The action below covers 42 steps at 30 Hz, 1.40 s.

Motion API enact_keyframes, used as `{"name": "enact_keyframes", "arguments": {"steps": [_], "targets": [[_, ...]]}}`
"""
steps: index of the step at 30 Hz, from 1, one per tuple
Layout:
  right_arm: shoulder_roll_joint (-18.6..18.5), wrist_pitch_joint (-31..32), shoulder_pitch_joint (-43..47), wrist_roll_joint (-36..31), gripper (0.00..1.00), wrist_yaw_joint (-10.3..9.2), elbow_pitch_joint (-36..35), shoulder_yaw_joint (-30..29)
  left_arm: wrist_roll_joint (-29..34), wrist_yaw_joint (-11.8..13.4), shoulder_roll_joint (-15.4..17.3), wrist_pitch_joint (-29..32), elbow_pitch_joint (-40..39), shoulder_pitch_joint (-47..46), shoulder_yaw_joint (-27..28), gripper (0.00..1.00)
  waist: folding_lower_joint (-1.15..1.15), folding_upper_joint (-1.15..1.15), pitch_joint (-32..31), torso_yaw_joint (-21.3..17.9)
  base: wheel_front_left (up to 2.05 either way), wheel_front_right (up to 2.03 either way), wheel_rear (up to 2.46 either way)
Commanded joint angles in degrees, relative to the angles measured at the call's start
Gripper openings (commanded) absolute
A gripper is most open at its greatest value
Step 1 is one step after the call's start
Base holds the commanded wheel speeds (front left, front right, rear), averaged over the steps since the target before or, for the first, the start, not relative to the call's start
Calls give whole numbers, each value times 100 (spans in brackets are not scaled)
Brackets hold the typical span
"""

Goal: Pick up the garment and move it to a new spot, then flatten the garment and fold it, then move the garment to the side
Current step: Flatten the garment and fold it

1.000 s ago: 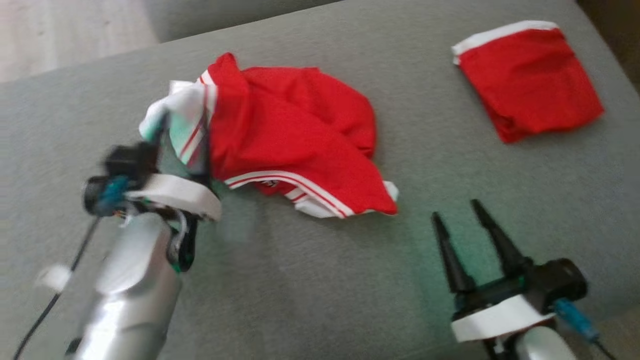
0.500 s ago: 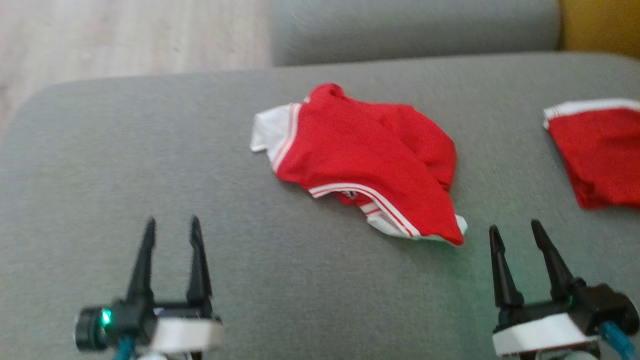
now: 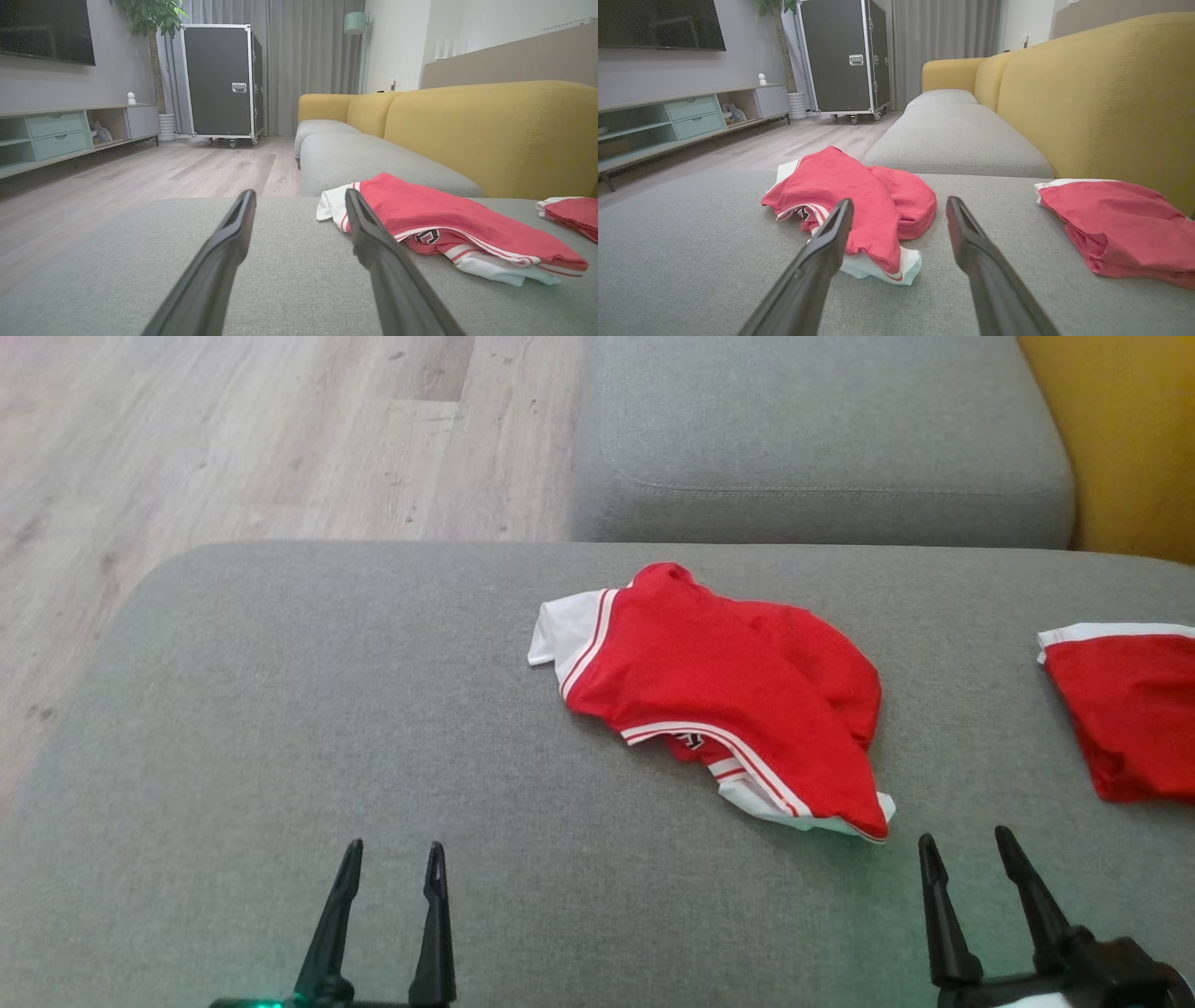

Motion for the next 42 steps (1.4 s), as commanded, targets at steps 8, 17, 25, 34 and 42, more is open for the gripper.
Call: {"name": "enact_keyframes", "arguments": {"steps": [8,17,25,34,42], "targets": [[-41,-62,-120,96,100,37,-181,211,139,-15,-29,-29,-257,-126,385,100,2,-1,-74,-225,0,0,0],[-41,-62,-135,179,100,37,-208,206,90,16,-29,-29,-277,56,539,100,2,-1,-121,-382,0,0,0],[-40,-62,-118,97,100,37,-207,283,82,59,-29,-29,-184,135,471,100,2,-1,-114,-493,0,0,0],[-40,-62,-164,15,100,37,-209,395,14,-37,-29,-29,217,-41,226,100,2,-1,124,-824,0,0,0],[-40,-62,-347,-84,100,37,-197,427,335,-345,-29,-29,758,-757,-349,100,2,-1,594,-1271,0,0,0]]}}
